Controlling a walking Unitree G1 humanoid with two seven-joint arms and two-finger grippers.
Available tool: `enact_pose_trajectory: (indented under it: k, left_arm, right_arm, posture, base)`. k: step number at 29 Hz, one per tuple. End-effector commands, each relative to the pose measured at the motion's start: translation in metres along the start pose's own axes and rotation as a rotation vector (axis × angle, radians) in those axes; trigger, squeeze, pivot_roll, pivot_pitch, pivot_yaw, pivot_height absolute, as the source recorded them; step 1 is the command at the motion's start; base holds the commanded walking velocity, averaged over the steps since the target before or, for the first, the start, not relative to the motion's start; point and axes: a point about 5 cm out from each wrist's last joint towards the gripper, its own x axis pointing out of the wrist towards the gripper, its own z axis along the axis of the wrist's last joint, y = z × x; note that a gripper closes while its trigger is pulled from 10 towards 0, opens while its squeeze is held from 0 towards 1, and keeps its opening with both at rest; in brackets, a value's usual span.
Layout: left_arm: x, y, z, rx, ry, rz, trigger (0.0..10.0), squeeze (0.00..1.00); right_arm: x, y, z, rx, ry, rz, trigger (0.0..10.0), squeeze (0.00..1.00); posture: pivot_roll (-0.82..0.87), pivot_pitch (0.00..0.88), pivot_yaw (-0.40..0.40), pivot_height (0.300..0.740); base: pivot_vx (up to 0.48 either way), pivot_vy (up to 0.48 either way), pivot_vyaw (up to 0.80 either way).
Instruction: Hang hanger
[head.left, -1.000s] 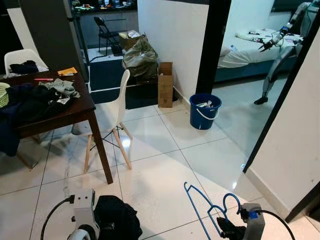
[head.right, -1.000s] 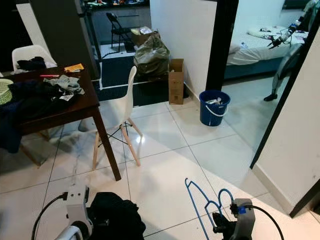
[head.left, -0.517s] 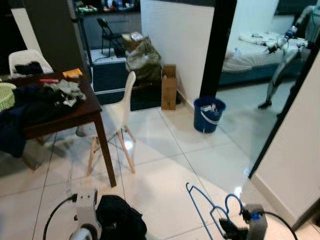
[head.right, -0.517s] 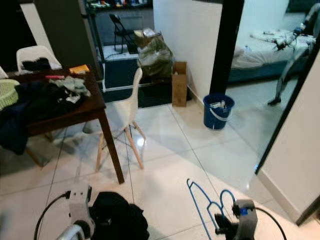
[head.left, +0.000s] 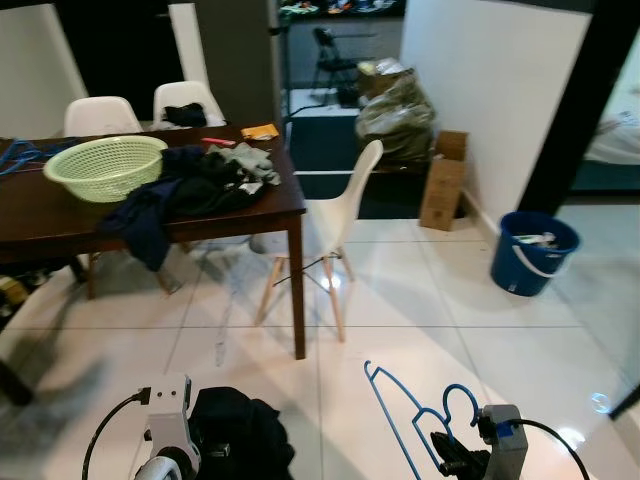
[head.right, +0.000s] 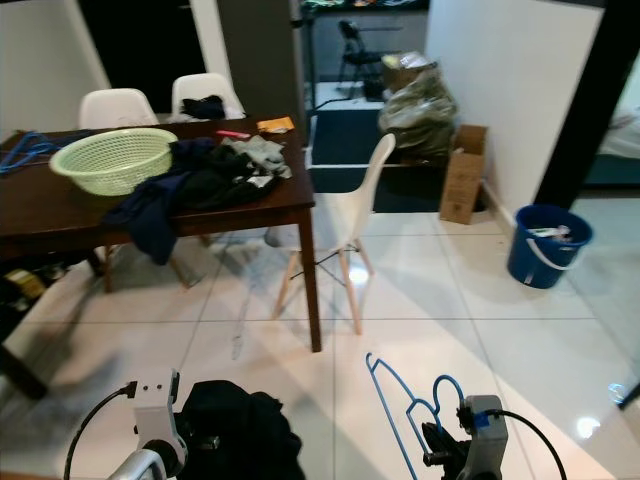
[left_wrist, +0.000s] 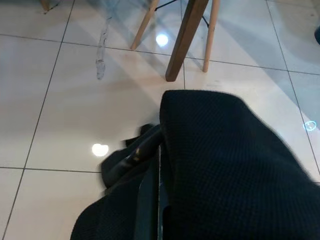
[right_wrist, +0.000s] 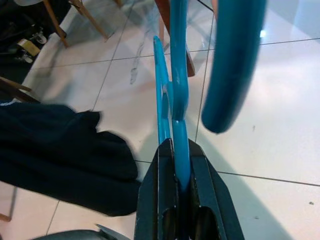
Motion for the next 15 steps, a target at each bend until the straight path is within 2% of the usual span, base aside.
enact_pose_trajectory:
  k: [1,4,15]
  left_arm:
    - [0.0006,0.0023,0.0022,0.006,-0.007,0.003,10.0,0.00]
    - [0.0006,0.0025,0.0025,0.009,-0.008,0.004,10.0,0.00]
    - [0.0007,0.0030,0.0031,0.032,-0.001,-0.010,10.0,0.00]
  right_arm:
    - [-0.0011,-0.0002,-0.0030,0.015,0.001,-0.011,10.0,0.00]
    - [-0.0010,-0.0006,-0.0028,0.026,-0.008,-0.016,10.0,0.00]
    - [0.0001,0.0038,0.0024,0.025,-0.025,-0.007,10.0,0.00]
  posture:
    - [-0.07,0.000,0.003,0.740]
    - [-0.07,0.000,0.003,0.740]
    - [-0.07,0.000,0.009,0.740]
  base:
    - [0.000,0.000,0.00]
    - [0.000,0.000,0.00]
    - [0.287,0.000,0.00]
